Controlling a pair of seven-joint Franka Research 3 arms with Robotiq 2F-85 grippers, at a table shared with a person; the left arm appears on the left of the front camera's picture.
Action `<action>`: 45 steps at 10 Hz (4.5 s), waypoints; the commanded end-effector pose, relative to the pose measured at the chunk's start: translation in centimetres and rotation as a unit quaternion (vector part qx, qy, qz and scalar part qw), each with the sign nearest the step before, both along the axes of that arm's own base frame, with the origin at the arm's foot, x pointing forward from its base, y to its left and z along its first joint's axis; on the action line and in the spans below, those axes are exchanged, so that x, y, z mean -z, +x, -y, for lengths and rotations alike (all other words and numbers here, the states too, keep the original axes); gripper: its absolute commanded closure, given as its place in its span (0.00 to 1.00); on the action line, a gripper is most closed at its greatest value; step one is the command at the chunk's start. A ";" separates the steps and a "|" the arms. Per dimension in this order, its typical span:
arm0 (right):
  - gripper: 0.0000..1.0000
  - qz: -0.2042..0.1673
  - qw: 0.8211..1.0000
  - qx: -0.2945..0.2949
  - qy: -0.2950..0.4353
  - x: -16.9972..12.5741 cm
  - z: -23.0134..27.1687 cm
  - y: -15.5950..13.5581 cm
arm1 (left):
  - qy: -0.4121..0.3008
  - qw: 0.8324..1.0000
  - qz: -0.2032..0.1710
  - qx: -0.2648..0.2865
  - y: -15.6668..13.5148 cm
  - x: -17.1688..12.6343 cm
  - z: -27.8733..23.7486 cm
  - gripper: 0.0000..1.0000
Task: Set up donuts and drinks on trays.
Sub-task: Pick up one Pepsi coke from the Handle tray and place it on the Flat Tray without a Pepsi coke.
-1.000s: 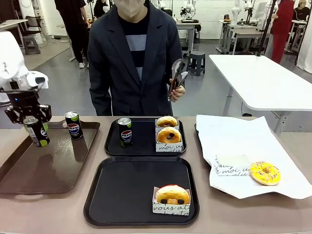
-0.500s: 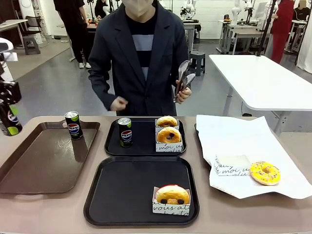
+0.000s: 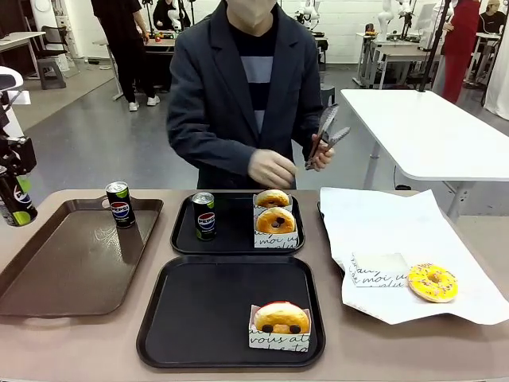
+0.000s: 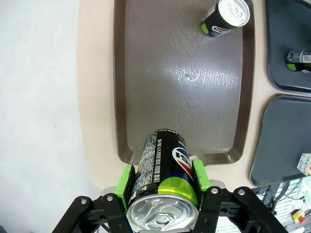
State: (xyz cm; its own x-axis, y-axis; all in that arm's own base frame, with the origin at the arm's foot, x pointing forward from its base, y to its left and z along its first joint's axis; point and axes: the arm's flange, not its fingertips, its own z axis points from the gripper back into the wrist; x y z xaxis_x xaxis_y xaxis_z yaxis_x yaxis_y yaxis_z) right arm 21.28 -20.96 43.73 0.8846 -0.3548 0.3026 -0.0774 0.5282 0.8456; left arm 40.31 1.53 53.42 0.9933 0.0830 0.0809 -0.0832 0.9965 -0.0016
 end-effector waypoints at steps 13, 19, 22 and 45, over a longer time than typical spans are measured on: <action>0.00 0.007 1.000 -0.003 0.003 0.0 0.0 0.0 | 0.074 0.951 0.037 0.298 -5.9 3.0 19.2 0.41; 0.00 0.007 1.000 -0.003 0.003 0.0 0.0 0.0 | 0.058 0.896 0.009 0.439 -10.6 5.4 30.1 0.41; 0.00 0.007 1.000 -0.003 0.003 0.0 0.0 0.0 | 0.043 0.887 0.008 0.459 -10.5 6.1 33.3 0.41; 0.00 0.007 1.000 -0.003 0.003 0.0 0.0 0.0 | -0.043 0.870 -0.019 0.490 -13.8 2.4 24.5 0.41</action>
State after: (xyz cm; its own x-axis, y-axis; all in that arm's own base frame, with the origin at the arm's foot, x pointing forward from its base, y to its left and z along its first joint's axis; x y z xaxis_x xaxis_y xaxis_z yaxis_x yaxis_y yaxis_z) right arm 21.26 -20.97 43.72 0.8848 -0.3555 0.3014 -0.0760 0.5280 0.8458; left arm 30.99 -28.66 46.39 0.6642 -0.7475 -0.0098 0.7397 0.6591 -0.1355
